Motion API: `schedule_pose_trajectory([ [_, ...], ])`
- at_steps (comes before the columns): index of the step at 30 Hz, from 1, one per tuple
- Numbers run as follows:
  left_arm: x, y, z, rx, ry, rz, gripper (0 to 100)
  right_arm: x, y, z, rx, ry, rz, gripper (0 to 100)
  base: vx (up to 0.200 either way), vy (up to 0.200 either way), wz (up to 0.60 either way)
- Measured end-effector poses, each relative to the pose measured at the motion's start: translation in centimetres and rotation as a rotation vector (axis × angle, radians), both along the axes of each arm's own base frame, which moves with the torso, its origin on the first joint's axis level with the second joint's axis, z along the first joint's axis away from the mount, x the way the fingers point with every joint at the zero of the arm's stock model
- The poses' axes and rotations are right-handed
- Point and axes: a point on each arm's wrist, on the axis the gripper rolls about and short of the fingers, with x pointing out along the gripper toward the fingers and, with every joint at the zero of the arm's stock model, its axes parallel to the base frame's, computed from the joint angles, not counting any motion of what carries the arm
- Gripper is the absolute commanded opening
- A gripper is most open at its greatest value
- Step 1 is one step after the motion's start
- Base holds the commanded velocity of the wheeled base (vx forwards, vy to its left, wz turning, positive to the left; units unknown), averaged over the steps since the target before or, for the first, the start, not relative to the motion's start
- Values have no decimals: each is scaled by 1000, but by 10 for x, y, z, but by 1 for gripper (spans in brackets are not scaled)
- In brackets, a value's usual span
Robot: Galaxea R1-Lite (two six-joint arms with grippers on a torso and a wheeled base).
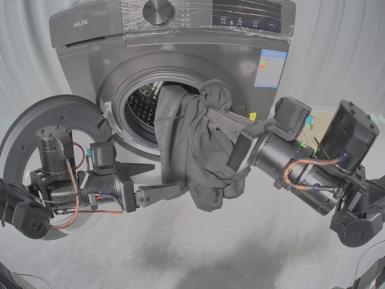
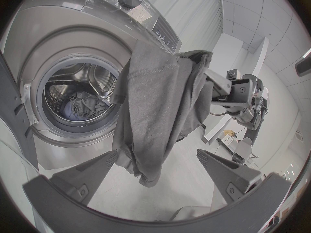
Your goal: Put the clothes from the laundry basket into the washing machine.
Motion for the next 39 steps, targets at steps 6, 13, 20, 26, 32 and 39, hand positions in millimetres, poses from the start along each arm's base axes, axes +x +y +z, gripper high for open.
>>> schedule_pose_trajectory([
  [6,13,-7,-10,-12,-23,2,0,0,0,0,0,0,1,0,0,0,0],
  [13,25,-15,-20,-43,-48,5,0,-1,0,0,4,-3,0,0,0,0,0],
  [20,26,-20,-19,-87,-77,-4,0,-1,-1,-2,2,-1,0,0,0,0,0],
  [26,3,-16,-10,-123,-121,-30,0,1,-2,-6,-11,9,-3,0,0,0,0],
  [32,-37,0,-1,-145,-156,-50,0,4,0,-15,-33,27,-1,100,0,0,0],
  [39,-62,11,11,-179,-213,-55,0,7,6,-31,-55,67,9,100,0,0,0],
])
